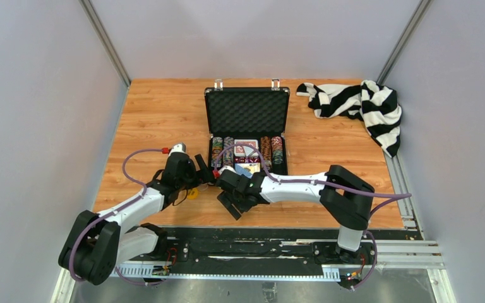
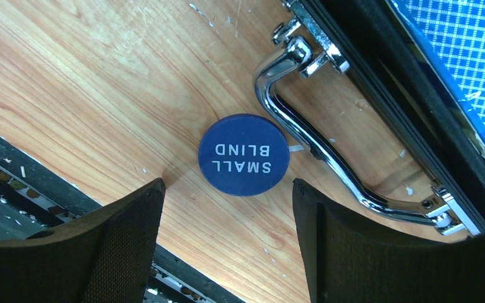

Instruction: Pack up texas hold em set

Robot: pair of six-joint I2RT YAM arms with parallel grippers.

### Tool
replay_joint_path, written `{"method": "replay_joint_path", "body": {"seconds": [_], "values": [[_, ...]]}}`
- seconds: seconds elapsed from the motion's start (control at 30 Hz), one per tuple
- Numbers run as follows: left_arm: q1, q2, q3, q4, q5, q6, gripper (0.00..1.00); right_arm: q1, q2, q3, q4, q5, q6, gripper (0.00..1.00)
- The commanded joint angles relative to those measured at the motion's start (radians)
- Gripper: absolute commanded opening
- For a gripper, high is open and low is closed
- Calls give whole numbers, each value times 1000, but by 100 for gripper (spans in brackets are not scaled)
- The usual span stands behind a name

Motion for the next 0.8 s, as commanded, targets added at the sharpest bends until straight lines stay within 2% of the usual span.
{"method": "replay_joint_path", "body": {"seconds": [0.0,0.17,0.47,0.77], "values": [[9,10,-12,39,17,1,95,-9,-5,-49,48,-30,31,73],[10,15,-10,37,20,3,95,-21,6,-57,76,-47,32,71],[11,21,-11,39,20,5,95,-22,6,-63,76,-52,25,52],[9,32,-10,48,24,4,95,-21,-41,-65,74,-79,9,51]]}}
